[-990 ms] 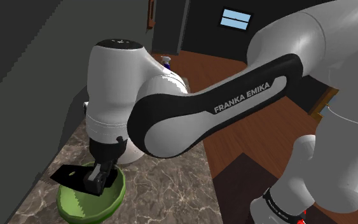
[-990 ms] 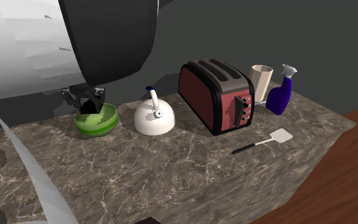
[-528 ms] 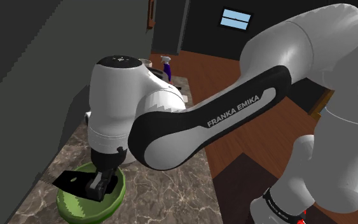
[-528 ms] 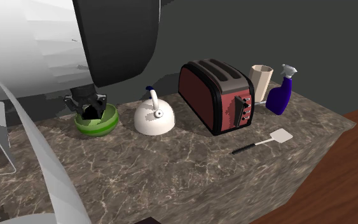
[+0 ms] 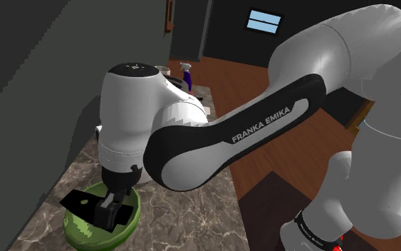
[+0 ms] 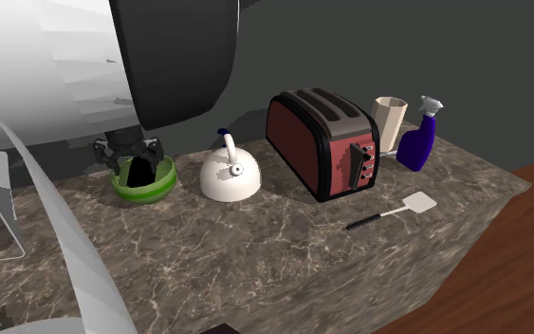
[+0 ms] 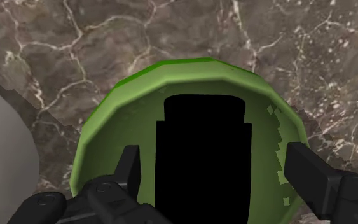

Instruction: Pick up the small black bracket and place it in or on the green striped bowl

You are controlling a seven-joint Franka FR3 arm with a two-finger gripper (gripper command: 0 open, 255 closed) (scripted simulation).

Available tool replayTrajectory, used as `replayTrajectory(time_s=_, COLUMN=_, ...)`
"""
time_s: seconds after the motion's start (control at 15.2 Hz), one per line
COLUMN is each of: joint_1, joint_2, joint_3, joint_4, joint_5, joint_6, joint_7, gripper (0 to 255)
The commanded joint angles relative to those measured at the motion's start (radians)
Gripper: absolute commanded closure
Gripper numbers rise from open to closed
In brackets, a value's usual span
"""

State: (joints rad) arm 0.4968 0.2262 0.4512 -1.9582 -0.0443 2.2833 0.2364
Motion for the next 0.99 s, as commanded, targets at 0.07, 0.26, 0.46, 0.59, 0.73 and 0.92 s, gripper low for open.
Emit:
replayTrajectory(time_s=0.07, joint_1=0.000, joint_2=0.000, joint_3=0.000, joint_4=0.000, joint_5=0.000, joint_6=0.000, joint_7=0.000, gripper=0)
replayTrajectory(time_s=0.26, joint_1=-0.009, joint_2=-0.040, joint_3=0.005, joint_4=0.020, joint_5=0.023, joint_6=-0.057, joint_7=-0.015, gripper=0)
replayTrajectory(time_s=0.46, joint_1=-0.016, joint_2=-0.073, joint_3=0.007, joint_4=0.043, joint_5=0.040, joint_6=-0.109, joint_7=-0.027, gripper=0)
replayTrajectory(time_s=0.59, joint_1=-0.016, joint_2=-0.073, joint_3=0.007, joint_4=0.043, joint_5=0.040, joint_6=-0.109, joint_7=-0.027, gripper=0)
replayTrajectory(time_s=0.73, joint_1=-0.016, joint_2=-0.073, joint_3=0.007, joint_4=0.043, joint_5=0.040, joint_6=-0.109, joint_7=-0.027, gripper=0)
replayTrajectory(time_s=0.92, joint_1=-0.016, joint_2=-0.072, joint_3=0.007, joint_4=0.043, joint_5=0.040, joint_6=-0.108, joint_7=-0.027, gripper=0)
